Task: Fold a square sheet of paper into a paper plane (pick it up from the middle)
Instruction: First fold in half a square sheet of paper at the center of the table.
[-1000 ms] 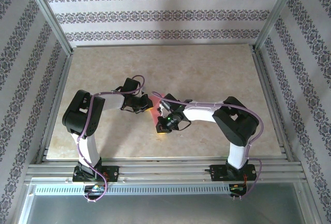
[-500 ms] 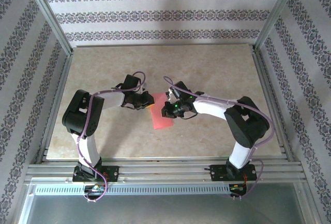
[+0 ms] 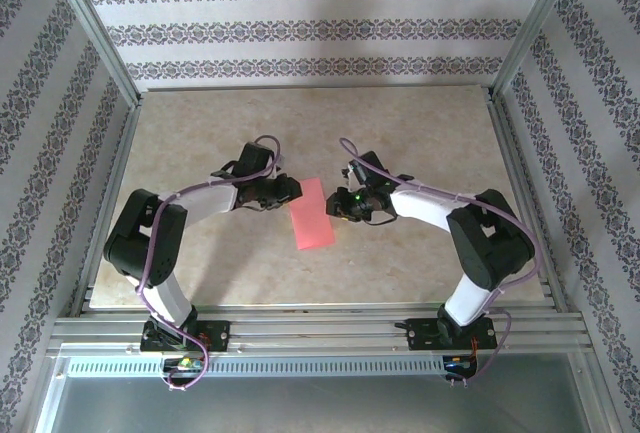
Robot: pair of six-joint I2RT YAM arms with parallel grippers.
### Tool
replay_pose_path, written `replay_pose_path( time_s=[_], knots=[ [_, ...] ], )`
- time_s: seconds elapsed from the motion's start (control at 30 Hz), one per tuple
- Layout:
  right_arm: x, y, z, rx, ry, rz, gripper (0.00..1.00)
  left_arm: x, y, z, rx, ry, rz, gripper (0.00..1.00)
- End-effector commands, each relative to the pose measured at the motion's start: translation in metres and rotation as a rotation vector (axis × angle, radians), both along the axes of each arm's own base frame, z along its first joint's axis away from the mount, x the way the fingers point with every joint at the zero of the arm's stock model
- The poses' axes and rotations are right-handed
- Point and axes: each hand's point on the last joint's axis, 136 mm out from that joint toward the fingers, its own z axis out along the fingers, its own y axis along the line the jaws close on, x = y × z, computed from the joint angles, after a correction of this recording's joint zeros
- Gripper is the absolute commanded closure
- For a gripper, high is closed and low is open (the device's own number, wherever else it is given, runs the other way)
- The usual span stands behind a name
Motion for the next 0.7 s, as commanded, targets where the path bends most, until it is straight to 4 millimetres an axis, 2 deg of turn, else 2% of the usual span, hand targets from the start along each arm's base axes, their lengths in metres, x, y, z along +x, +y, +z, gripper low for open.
replay_pose_path(
  time_s=[0.0, 0.23, 0.47, 0.67],
  knots=[
    [-0.016, -0.005, -0.004, 0.017, 0.038, -0.002, 0.66, -0.004, -0.002, -0.004, -0.001, 0.012, 0.062, 0.74],
    [-0.033, 0.005, -0.011, 0.105, 0.124, 0.023, 0.60, -0.005, -0.002, -0.027, 0.008, 0.056, 0.086, 0.74],
    [-0.039, 0.013, -0.019, 0.109, 0.161, 0.045, 0.58, -0.006, 0.000, -0.028, 0.017, 0.056, 0.089, 0.74],
    [-0.040, 0.012, -0.025, 0.076, 0.167, 0.048, 0.57, -0.007, 0.001, -0.028, 0.020, 0.054, 0.086, 0.74]
  ],
)
